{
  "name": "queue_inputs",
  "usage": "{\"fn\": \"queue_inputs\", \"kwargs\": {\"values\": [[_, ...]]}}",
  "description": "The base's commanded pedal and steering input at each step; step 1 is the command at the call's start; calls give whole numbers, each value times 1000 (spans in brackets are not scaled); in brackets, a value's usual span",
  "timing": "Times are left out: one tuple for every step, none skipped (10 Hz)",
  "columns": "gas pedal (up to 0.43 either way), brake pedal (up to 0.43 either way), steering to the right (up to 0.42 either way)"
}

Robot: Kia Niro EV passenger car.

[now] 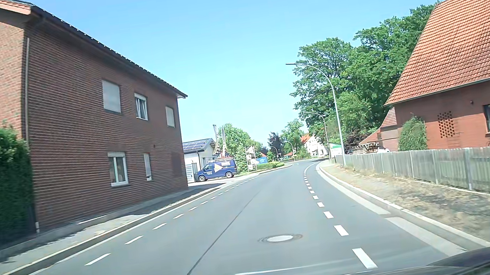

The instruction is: Follow the waypoints while adhering to traffic rules and regulations

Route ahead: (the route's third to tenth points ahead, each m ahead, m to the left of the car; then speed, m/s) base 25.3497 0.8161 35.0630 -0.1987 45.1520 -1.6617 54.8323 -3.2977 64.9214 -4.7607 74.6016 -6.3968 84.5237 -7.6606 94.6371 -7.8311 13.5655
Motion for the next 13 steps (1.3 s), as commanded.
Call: {"fn": "queue_inputs", "kwargs": {"values": [[138, 0, 15], [138, 0, 15], [138, 0, 15], [138, 0, 15], [138, 0, 15], [138, 0, 15], [138, 0, 16], [138, 0, 16], [138, 0, 16], [138, 0, 16], [138, 0, 17], [138, 0, 17], [138, 0, 17]]}}
